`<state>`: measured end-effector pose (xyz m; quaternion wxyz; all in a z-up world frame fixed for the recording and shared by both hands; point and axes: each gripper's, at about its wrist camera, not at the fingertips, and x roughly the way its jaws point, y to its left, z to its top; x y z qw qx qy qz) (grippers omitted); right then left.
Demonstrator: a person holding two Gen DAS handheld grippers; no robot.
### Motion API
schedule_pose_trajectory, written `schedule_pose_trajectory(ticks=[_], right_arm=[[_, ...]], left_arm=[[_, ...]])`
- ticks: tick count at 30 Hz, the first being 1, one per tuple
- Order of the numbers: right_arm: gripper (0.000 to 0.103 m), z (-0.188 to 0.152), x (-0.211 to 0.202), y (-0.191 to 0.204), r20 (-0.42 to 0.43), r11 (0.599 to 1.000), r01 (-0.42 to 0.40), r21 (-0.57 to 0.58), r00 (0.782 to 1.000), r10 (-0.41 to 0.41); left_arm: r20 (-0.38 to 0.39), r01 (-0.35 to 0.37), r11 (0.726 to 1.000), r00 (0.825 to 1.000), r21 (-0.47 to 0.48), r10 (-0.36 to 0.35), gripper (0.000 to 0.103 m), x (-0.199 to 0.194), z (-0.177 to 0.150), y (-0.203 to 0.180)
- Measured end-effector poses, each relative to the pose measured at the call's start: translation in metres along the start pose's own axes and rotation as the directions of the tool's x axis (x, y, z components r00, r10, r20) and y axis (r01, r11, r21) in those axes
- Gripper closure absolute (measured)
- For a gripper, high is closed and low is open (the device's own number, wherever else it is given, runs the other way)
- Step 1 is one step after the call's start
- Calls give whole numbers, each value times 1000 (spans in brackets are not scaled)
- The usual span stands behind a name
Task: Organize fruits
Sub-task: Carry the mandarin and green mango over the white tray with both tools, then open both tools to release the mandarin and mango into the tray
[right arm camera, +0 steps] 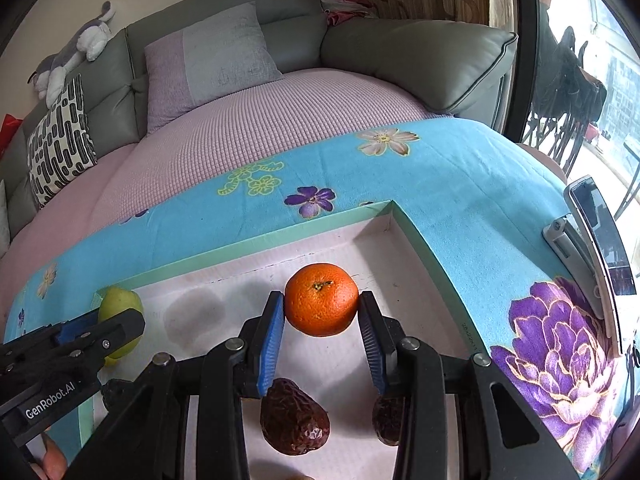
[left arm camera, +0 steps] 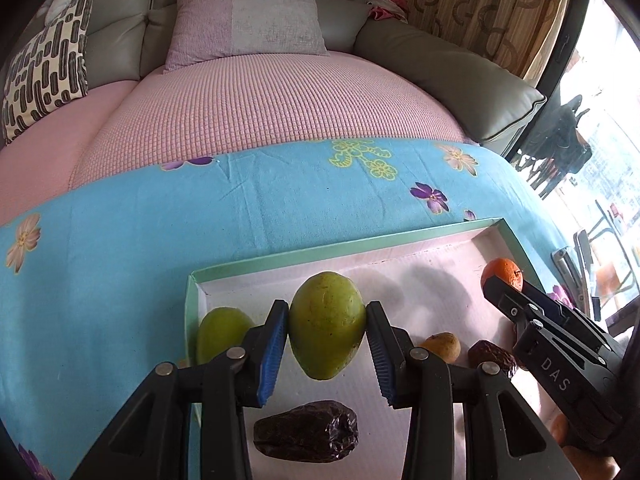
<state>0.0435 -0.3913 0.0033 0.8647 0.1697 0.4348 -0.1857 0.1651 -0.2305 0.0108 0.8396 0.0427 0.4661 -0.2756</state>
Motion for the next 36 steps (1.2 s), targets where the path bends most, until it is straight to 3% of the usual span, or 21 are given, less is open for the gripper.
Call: schedule_pose_trajectory(ticks=[7,24,28,30,36], right_arm=[[64,-3,12,2,-39,1000,-9,-3,999,9],[63,-4,15,6,-52,999,15,-30,999,-17],[62,-3,17,4,-62,1000,13,-17,998,-14],[55,-2,16,3,-68,1000,19,-11,998,-20],[52,2,6,4,-45,1000,18,-12,999,-19]], left_arm=[[-52,-8,1000,999,17,9,61,15,-4,-5],[-74,-11,1000,997,12,12,60,15,-2,-4],[-61,-23,1000,998,14,24,58,8,-1,-5],[-53,-26,1000,998,12,26,51,3,0,-4],[-6,-49,999,999,-1,49,50,-17,5,0]])
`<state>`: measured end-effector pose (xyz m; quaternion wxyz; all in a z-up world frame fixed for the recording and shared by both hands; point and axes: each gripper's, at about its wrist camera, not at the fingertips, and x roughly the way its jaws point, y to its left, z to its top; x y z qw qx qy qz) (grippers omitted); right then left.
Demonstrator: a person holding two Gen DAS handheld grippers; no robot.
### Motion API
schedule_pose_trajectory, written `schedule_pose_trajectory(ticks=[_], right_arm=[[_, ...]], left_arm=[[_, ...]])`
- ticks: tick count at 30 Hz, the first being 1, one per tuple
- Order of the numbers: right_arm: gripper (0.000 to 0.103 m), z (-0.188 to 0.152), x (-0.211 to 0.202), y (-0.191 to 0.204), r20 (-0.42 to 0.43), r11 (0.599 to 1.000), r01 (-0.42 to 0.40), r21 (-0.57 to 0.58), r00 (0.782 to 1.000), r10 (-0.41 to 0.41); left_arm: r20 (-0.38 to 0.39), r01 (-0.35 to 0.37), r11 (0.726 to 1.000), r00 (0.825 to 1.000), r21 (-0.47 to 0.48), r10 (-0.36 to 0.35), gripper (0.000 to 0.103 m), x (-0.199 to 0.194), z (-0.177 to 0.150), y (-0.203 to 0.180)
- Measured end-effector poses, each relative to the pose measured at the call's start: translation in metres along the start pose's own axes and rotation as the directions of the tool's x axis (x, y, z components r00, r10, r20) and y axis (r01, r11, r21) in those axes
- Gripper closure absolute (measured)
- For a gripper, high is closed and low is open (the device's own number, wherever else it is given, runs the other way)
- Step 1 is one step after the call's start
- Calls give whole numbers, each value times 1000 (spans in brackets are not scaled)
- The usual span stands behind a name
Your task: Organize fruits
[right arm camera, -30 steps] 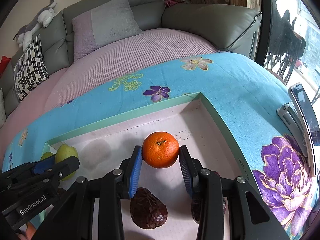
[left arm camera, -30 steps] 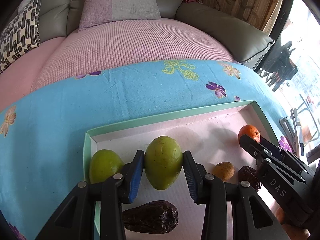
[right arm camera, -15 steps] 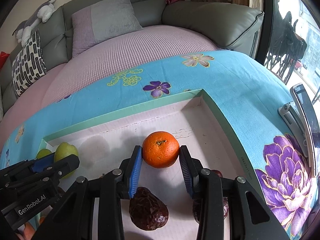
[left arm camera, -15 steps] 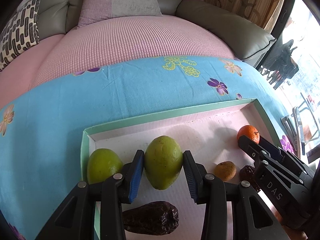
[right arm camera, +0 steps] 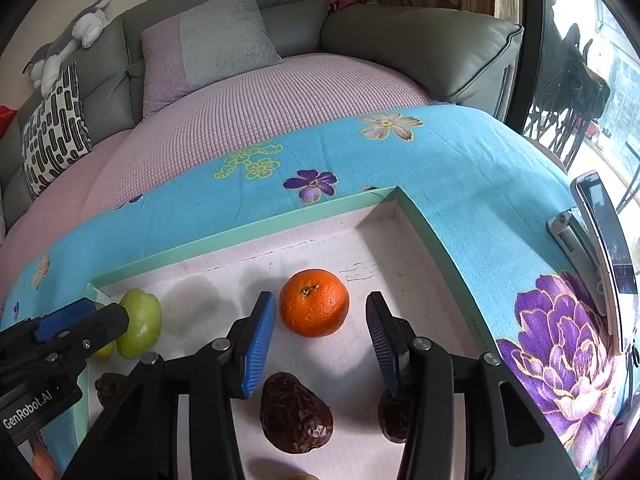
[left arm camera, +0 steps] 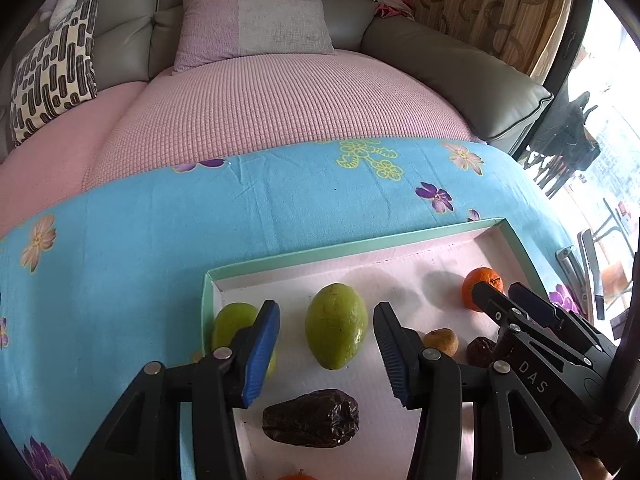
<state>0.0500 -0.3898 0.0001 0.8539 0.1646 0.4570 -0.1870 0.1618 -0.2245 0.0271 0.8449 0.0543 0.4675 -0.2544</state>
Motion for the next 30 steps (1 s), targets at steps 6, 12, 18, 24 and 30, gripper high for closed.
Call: schedule_pose_trajectory(ticks=[6,12,18,24,30], right_arm=[[26,3,-5,3,7,1000,-6,-14,1000,6],[24,1,-1,5,-2,1000,0,-30,1000,0],[9,2,-1,8,9,999,-1,-41,1000,2],[9,2,-6,13,32,999,-23,-44,999,25],[9,1,-8,17,33,998,-47,-47,998,48]], left_arm=[[40,-111,993,993,-48,113,19,-7,4,19],[36,-190,975,980,-118,196,3,-4,1,47],[46,-269,951,959,-151,279,0,-2,-3,63],[63,-296,936,948,-190,312,0,-5,-10,73],[87,-290,935,946,-202,312,0,-10,-17,79]])
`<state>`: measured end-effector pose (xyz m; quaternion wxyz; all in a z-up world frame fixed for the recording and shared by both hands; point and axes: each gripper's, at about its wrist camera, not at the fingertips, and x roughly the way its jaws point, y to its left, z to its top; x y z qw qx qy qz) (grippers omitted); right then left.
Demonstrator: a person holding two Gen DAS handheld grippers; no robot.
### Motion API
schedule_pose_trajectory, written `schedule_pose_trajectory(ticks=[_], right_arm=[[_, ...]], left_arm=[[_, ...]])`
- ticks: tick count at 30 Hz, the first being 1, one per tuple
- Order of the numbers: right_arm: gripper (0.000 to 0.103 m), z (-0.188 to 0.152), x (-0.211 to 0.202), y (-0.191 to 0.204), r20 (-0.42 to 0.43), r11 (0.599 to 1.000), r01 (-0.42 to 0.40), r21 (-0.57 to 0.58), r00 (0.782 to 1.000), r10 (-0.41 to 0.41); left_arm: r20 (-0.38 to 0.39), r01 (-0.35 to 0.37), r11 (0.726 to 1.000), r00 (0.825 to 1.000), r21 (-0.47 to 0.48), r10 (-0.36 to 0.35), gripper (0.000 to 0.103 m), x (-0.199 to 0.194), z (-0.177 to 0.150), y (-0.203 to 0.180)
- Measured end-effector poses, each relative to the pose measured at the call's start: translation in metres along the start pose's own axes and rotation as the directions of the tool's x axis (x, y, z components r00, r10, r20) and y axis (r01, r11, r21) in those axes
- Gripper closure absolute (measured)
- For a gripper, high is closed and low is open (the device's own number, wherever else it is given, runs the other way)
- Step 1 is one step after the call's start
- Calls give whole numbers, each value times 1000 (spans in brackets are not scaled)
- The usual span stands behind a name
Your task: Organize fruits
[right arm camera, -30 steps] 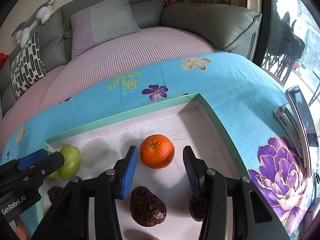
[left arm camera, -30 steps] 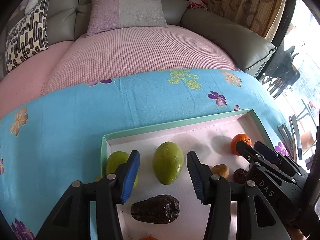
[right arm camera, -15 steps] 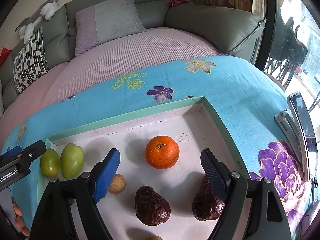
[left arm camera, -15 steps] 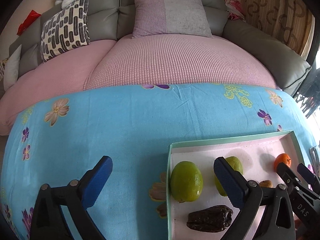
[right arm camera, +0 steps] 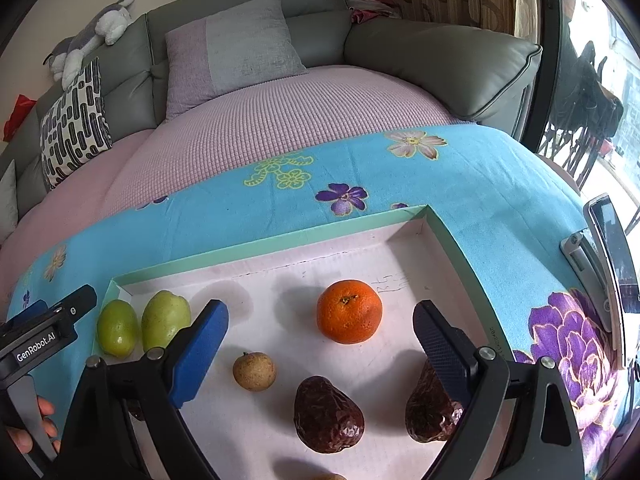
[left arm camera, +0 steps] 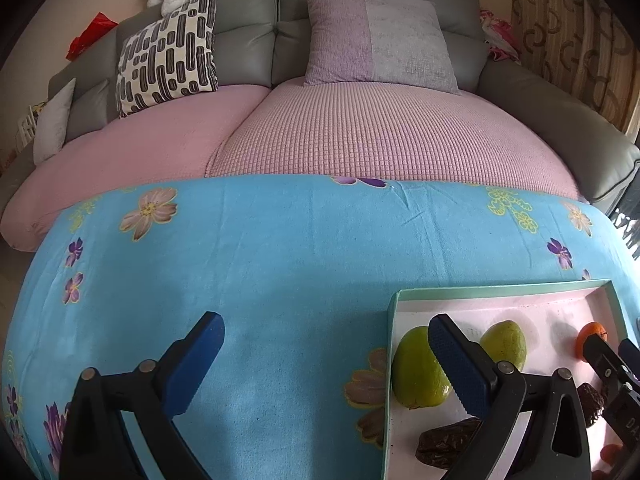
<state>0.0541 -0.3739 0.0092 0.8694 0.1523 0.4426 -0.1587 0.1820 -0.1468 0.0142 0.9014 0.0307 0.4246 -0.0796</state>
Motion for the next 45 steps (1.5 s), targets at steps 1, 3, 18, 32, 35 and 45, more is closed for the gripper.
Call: schedule_pose_trajectory(ticks=[1,3,18,32,35,45], right_arm=[[9,0,-1,0,-1,1000,-4,3,1000,4],[9,-1,-4,1,1,1000,-9,7,1000,9],[9,-25,-40,16,-2,998,-33,-51,999,33],[9,-49,-75,33,-2,995,-41,-96,999,41],[9,-54,-85,37,13,994,-37,-104,999,39],[9,-92,-102,51,-5,986,-72,-153,997,72]], left_arm=[[-4,5,1000,1000,3,-5,0,-1,-1,1],[-9,-3,1000,1000,11,3,0,-3,-4,1],[29,-206,977,978,45,205,0,-49,-73,23],[-36,-237,971,971,43,238,0,-72,-98,50],[-42,-246,969,968,38,248,0,-78,-100,58],[-40,-237,972,971,2,237,0,-98,-116,84]])
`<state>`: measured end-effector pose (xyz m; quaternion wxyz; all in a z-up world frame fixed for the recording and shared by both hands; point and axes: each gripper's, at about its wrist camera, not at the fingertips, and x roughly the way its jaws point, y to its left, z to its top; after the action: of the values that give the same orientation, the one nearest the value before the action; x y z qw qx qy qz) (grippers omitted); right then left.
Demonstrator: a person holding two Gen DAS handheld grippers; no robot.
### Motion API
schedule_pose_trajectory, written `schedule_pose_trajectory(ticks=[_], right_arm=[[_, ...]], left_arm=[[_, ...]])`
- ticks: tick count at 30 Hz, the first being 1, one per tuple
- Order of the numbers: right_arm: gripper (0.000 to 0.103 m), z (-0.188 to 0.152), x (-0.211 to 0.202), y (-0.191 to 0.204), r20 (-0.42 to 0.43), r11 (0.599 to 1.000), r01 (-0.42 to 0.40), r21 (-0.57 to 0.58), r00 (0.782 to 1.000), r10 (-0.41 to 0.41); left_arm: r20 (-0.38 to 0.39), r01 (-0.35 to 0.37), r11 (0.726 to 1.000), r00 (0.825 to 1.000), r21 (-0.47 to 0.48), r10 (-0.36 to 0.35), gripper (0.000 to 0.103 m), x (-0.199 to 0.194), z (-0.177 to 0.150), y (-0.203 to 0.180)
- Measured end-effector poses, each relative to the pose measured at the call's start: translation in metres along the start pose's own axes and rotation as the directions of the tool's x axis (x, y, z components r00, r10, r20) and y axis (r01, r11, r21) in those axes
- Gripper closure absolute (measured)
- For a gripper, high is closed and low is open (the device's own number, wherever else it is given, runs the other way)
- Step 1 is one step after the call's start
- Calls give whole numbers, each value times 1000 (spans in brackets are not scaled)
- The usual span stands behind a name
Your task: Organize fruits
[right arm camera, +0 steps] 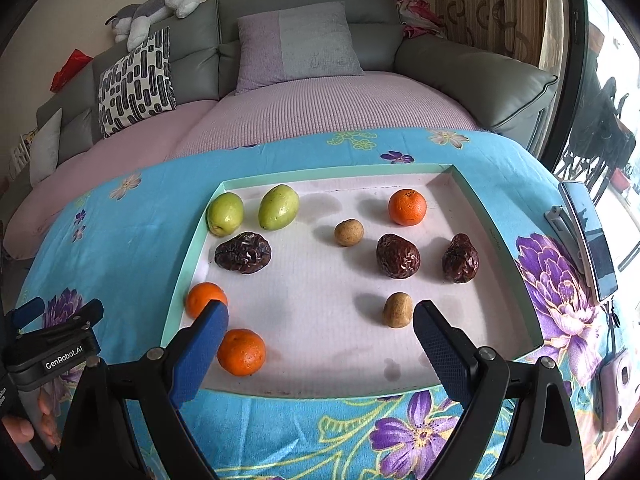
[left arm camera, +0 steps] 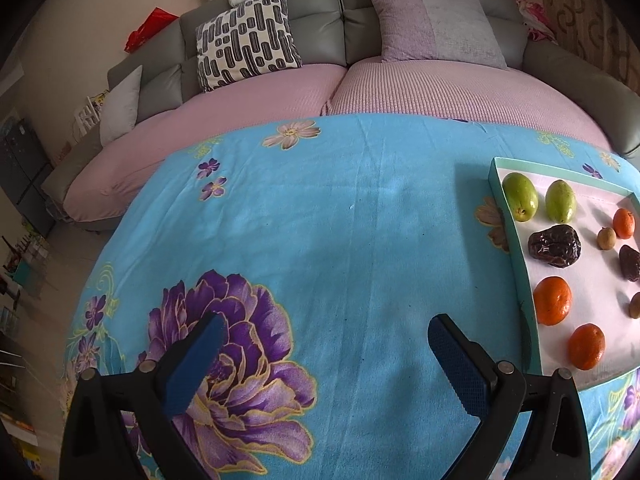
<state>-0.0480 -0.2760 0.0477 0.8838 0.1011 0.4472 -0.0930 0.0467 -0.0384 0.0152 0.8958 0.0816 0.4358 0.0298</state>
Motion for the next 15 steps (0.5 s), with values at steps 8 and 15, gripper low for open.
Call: schedule_pose_trajectory(ticks=[8,15], right_arm=[[9,-24,-7,11,-11,999,-36,-23,999,35],[9,-24,-2,0,-23,1000,-26,14,999,26]], left_arm=[[-5,6,1000,1000,-11,-6,0,-8,-27,13],[-18,28,1000,999,-14,-28,0,0,-29,14]])
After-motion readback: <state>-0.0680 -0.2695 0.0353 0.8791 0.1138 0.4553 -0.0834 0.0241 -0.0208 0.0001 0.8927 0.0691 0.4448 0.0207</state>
